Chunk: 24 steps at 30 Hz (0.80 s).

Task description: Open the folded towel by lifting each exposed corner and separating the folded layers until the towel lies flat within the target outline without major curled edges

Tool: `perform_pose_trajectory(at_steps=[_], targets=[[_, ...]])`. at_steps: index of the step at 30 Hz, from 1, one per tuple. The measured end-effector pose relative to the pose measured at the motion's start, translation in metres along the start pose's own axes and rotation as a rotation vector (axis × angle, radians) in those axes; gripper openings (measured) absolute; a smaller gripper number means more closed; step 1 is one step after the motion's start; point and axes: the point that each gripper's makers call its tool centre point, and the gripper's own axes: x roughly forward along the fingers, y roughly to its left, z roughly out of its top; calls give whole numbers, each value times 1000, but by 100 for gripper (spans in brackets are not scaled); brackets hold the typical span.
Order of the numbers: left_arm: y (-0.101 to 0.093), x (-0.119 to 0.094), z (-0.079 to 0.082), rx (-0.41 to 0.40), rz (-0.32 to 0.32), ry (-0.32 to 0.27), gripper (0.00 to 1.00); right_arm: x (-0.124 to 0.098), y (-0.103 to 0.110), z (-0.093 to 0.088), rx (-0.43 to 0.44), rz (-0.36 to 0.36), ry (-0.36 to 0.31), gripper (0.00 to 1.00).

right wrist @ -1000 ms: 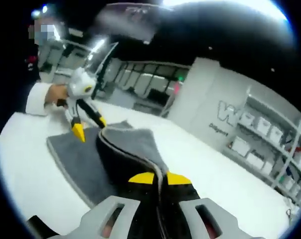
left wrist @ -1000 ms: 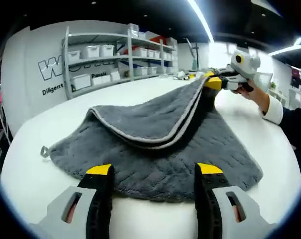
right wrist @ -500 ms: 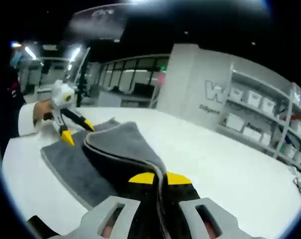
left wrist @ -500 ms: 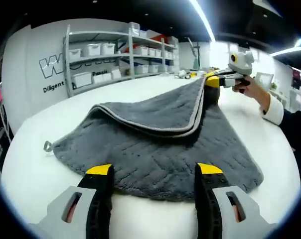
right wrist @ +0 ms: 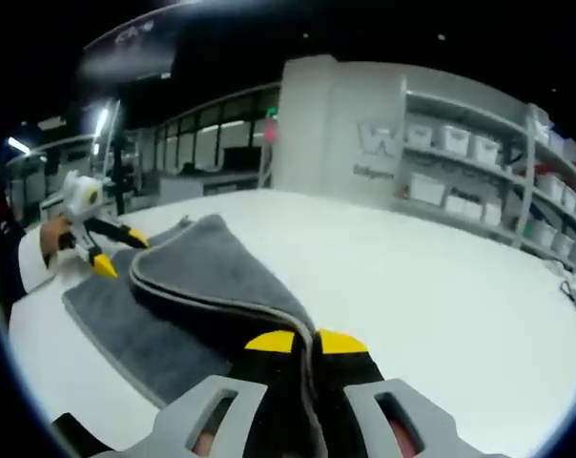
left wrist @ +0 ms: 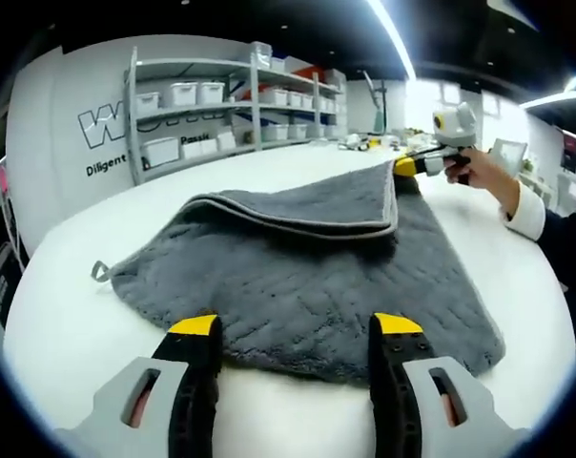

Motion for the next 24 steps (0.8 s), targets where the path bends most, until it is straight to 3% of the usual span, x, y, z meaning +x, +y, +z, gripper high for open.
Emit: perform_pose_trajectory(at_steps=[8, 13, 19, 21, 24], targets=[[0, 0, 0, -5, 5, -4, 59, -10, -16, -15, 99, 1, 36, 3], [1, 0, 1, -3, 5, -4, 59, -15, -21, -24, 118, -3, 63, 5], [-3, 0, 1, 18, -5, -8, 58, -11, -13, -26, -65, -11, 107, 6], [-3, 0, 1, 20, -6, -10, 58, -9, -5, -30, -155, 13, 138, 12], [-3, 0, 1, 16, -6, -8, 59, -9, -3, -26, -244, -1, 131, 14]])
